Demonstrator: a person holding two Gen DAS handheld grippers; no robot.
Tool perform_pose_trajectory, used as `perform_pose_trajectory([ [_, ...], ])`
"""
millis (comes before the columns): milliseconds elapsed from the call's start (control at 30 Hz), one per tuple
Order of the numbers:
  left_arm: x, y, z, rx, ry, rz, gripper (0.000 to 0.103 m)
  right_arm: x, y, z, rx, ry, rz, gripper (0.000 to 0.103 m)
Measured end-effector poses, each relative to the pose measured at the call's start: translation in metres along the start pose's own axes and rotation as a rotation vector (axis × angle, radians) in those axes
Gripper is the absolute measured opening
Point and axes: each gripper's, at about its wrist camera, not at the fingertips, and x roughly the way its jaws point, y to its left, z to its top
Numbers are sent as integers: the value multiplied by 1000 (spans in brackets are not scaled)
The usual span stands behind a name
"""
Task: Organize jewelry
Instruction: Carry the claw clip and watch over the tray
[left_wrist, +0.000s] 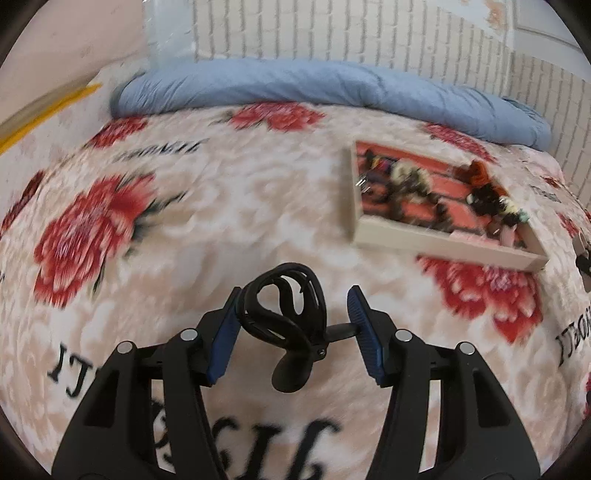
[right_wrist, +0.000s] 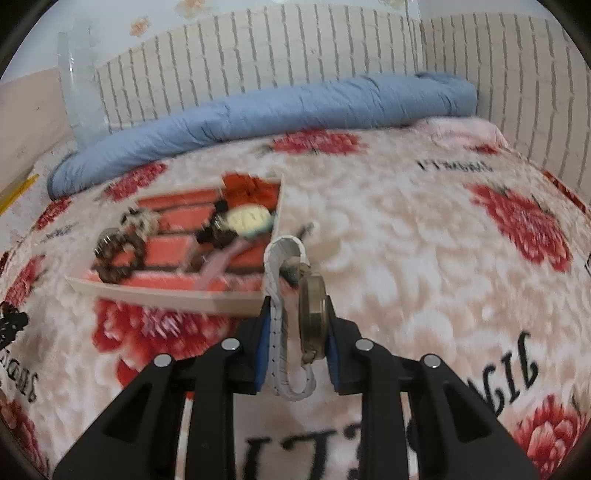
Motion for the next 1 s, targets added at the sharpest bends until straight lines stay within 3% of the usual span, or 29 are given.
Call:
perform_pose_trajectory([
  [267,10,-71,54,88,-89,-59,56,22,32,30,-7,-31,38,25],
  [533,62,-135,86,185,-125,-103,56,73,61,35,2,-2,48,25],
  [733,90,-135,80,149,-115,-130,56,94,74,27,-21,-15,8,25],
  [1000,107,-127,82,142,-132,-113,56,105,88,23,-62,-30,-16,25],
])
